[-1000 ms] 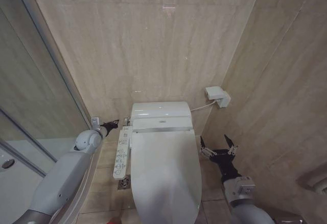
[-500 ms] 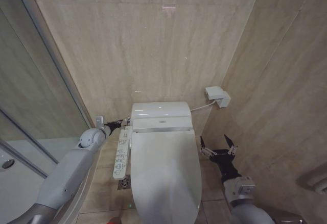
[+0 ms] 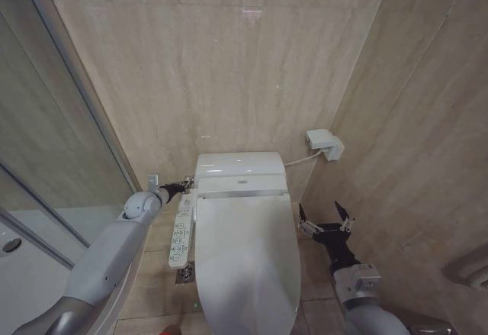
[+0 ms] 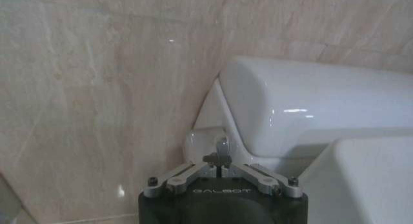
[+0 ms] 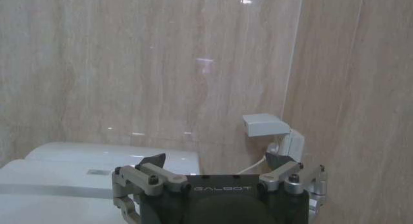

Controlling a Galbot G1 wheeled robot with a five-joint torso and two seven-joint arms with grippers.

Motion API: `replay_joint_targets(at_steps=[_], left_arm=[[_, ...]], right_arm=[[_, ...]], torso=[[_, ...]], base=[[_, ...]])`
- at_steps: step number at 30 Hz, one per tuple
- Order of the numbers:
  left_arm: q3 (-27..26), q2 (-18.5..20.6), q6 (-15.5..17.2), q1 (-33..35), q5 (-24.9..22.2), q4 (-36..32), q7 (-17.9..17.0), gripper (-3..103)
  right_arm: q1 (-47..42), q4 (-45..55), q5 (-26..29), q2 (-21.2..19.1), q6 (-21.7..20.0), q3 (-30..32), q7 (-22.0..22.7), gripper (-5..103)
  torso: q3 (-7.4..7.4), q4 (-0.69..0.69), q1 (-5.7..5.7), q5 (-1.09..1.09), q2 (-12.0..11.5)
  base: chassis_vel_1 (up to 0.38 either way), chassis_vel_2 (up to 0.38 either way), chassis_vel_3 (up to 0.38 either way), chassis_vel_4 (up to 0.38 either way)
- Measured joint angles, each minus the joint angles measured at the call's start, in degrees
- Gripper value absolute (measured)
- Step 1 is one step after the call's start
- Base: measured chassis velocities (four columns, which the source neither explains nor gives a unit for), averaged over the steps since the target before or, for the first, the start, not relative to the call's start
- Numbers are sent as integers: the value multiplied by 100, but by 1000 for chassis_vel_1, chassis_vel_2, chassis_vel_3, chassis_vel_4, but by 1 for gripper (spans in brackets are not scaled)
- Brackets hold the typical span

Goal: Open the toilet lid, clean the toilet bowl with a toilet brush, close the toilet lid, and flush.

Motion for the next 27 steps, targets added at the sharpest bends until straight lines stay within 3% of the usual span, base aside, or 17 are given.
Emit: replay_joint_targets(at_steps=[27], left_arm=[[44, -214, -233, -183, 353, 663, 462, 0]], right_arm=[[0, 0, 0, 0, 0, 0, 0, 100]], torso=[[-1, 2, -1, 2, 2]], base=[[0, 0, 0, 0]])
